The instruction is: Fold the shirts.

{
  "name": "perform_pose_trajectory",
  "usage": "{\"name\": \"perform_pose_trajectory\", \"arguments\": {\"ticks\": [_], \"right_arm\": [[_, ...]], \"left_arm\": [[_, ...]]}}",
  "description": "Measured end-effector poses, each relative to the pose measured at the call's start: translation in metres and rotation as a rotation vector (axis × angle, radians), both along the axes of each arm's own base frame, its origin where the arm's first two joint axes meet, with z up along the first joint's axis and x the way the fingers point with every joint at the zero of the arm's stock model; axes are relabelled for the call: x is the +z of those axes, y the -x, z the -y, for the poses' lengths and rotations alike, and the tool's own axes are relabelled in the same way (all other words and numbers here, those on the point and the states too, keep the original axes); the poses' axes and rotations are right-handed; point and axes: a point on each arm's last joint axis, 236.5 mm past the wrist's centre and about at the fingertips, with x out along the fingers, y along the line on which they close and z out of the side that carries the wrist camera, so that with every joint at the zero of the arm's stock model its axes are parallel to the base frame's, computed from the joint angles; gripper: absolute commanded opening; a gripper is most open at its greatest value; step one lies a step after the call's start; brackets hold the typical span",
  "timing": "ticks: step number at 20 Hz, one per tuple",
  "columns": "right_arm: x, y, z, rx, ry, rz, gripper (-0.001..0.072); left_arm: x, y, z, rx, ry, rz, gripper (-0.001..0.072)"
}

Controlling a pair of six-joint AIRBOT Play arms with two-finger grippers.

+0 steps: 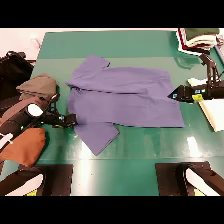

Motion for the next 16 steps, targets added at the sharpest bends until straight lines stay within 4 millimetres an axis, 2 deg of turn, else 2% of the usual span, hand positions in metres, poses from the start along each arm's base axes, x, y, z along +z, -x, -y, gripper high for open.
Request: {"name": "perform_pose_trajectory", "arguments": {"ticks": [3,5,8,9,10,12,15,16], "right_arm": [[-0.02,0.015,0.028,-0.078,-0.007,-0.067,0.0389],[-0.046,0.033,0.059,-0.176,-0.006,-0.14,0.0519],[-0.092,0.071,0.106,-0.361,-0.028,-0.278,0.0498],[-0.106,0.083,0.114,-0.413,-0.051,-0.324,0.0452],[-0.12,0.094,0.12,-0.459,-0.082,-0.37,0.0426],[-0.142,0.106,0.122,-0.513,-0.155,-0.426,0.0426],[-0.163,0.1,0.116,-0.554,-0.247,-0.44,0.0405],[-0.168,0.093,0.114,-0.558,-0.262,-0.435,0.0333]], "left_arm": [[0.021,-0.017,0.005,-0.008,0.014,0.05,0.0036],[0.036,-0.026,0.009,-0.024,0.022,0.08,0.0036],[0.052,-0.034,0.013,-0.044,0.028,0.114,0.0036],[0.054,-0.036,0.013,-0.048,0.029,0.121,0.0036],[0.057,-0.037,0.014,-0.051,0.03,0.125,0.0036],[0.059,-0.038,0.014,-0.056,0.03,0.13,0.0036],[0.061,-0.039,0.015,-0.058,0.032,0.133,0.0037],[0.061,-0.039,0.014,-0.059,0.031,0.134,0.0036]]}}
